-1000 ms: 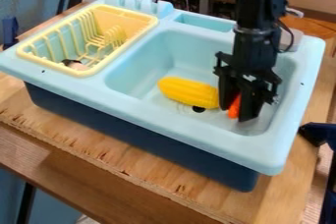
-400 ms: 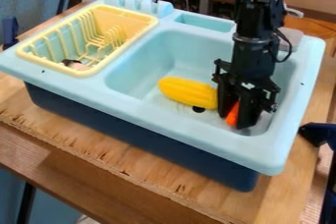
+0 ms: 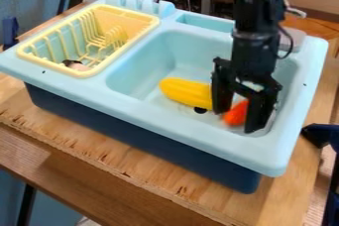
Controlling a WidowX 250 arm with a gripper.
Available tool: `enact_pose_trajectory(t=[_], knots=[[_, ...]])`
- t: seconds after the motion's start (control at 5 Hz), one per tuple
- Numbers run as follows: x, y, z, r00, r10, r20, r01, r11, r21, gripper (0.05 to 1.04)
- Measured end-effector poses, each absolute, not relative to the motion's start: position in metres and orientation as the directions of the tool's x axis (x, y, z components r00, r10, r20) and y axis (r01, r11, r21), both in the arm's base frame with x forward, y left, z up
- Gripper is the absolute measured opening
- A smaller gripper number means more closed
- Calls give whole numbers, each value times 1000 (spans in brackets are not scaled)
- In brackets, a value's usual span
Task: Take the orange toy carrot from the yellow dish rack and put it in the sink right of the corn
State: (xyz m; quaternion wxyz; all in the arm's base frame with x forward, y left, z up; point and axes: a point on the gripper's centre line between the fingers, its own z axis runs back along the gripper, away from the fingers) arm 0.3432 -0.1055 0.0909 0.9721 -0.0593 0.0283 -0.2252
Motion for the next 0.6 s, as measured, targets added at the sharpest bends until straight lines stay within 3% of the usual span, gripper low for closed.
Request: enact_pose_trajectory(t=[0.2, 0.4, 0.6], knots=[[335, -99, 127, 894, -447, 38, 449, 889, -87, 1002], [315, -81, 173, 891, -446, 83, 447, 894, 3, 1001], [301, -62, 189, 901, -434, 27, 432, 900, 55, 1001]])
